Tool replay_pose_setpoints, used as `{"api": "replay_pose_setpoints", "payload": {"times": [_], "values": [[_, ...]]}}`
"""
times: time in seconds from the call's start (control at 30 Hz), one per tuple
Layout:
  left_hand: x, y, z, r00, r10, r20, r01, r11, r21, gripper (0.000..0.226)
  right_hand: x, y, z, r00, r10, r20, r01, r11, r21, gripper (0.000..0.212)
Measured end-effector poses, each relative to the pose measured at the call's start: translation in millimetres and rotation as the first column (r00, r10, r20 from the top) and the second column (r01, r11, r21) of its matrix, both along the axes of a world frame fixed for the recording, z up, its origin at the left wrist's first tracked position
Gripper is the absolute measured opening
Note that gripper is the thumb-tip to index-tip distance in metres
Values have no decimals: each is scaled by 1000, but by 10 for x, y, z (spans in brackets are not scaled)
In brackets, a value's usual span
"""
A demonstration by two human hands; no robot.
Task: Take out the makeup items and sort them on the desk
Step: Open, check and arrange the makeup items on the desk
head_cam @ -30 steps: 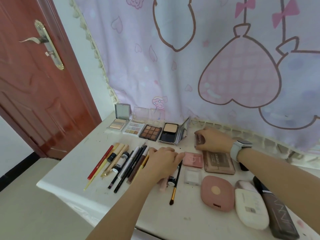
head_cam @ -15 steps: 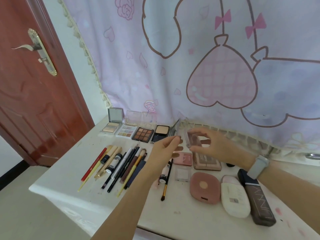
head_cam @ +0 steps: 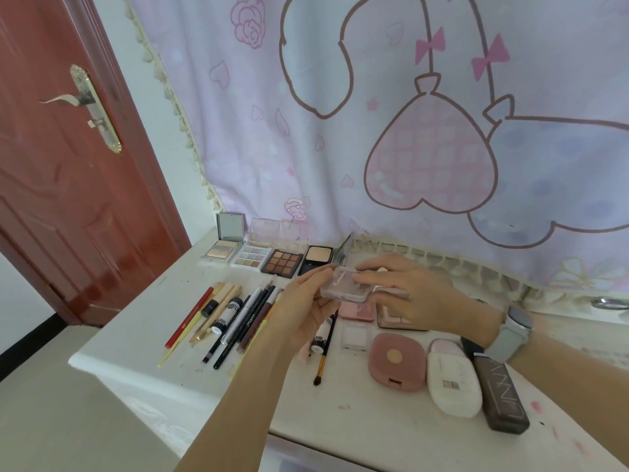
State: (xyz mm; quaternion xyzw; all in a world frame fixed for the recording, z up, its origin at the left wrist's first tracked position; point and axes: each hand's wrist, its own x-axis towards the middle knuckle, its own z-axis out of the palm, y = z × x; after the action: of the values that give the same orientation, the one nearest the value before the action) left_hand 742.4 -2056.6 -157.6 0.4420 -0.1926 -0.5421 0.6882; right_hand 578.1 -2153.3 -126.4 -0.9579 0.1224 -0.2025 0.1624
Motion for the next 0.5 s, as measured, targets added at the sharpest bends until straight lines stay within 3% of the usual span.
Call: {"api": "replay_pose_setpoints", "payload": {"times": [0.13, 0.3, 0.5], "values": [[-47, 38, -9, 985, -102, -142, 89, 991, -96, 45, 38, 42, 1, 989, -87, 118, 85, 996, 19, 28], [-100, 27, -7, 982, -170, -86, 154, 974, -169, 38, 77, 91, 19, 976, -98, 195, 67, 985, 160, 26], [-201, -37, -42, 991, -110, -72, 102, 989, -106, 47, 49, 20, 21, 993, -116, 30, 120, 982, -148, 27]]}}
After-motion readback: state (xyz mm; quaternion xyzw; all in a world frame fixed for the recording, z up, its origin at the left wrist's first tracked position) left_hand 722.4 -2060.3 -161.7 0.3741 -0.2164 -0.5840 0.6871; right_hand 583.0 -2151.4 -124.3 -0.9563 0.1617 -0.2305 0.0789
